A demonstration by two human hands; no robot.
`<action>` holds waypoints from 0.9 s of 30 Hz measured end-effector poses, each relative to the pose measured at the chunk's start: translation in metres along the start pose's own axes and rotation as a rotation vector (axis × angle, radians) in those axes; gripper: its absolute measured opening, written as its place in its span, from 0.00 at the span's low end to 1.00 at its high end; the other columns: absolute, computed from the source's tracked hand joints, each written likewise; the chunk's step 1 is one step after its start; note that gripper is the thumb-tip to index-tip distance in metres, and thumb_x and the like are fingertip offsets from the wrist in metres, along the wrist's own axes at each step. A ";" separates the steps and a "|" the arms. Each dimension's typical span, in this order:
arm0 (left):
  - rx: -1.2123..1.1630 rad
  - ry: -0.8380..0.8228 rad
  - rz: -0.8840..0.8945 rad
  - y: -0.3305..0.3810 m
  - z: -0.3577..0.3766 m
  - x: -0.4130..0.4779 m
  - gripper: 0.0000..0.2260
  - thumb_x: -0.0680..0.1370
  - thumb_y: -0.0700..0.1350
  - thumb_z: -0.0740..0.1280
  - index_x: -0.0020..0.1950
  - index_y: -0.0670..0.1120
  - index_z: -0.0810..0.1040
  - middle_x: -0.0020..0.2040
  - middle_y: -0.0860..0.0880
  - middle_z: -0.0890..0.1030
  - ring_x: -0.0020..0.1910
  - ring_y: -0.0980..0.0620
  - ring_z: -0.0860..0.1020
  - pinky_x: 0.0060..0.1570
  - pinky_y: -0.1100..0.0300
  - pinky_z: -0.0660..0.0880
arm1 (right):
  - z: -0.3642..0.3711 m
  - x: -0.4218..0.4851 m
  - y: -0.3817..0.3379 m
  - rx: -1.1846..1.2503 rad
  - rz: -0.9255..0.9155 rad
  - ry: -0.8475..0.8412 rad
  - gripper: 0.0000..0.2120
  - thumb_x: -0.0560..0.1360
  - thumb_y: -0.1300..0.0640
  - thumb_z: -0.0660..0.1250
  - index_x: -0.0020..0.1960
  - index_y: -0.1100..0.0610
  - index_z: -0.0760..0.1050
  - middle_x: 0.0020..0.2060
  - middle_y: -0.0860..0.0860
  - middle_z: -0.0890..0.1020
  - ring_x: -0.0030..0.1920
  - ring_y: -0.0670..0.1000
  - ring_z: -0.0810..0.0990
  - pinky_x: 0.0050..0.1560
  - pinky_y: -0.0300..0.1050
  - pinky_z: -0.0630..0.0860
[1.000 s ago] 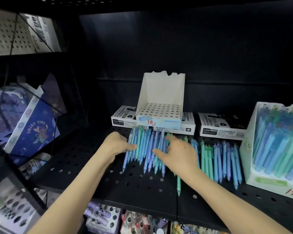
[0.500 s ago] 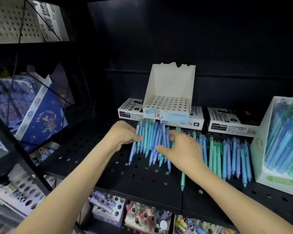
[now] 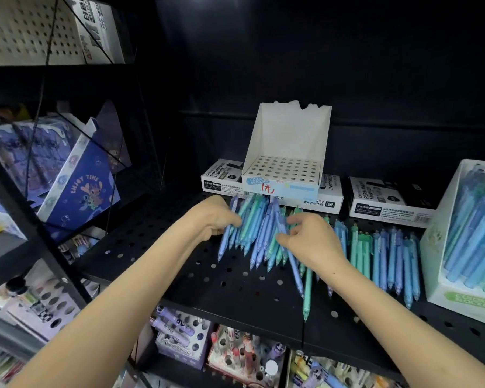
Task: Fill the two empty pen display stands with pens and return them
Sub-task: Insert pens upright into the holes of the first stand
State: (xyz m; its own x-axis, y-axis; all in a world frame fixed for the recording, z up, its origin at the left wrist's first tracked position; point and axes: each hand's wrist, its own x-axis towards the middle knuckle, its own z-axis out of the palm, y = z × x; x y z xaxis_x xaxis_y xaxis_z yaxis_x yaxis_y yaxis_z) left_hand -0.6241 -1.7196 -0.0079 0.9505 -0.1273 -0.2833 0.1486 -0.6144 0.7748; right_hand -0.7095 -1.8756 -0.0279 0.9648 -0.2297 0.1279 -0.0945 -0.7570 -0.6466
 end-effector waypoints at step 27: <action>-0.662 -0.078 0.473 0.024 -0.001 -0.057 0.08 0.78 0.37 0.62 0.55 0.38 0.77 0.43 0.55 0.82 0.43 0.50 0.70 0.48 0.58 0.72 | -0.102 -0.061 -0.009 0.683 -0.302 0.493 0.04 0.71 0.55 0.70 0.43 0.56 0.80 0.33 0.53 0.83 0.32 0.50 0.82 0.33 0.39 0.79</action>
State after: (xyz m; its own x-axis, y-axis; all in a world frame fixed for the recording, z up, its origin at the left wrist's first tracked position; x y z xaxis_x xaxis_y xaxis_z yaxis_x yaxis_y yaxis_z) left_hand -0.6749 -1.7268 0.0276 0.9351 -0.3266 0.1378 -0.1100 0.1022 0.9887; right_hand -0.7921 -1.9171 0.0468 0.6949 -0.4357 0.5721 0.4653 -0.3342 -0.8197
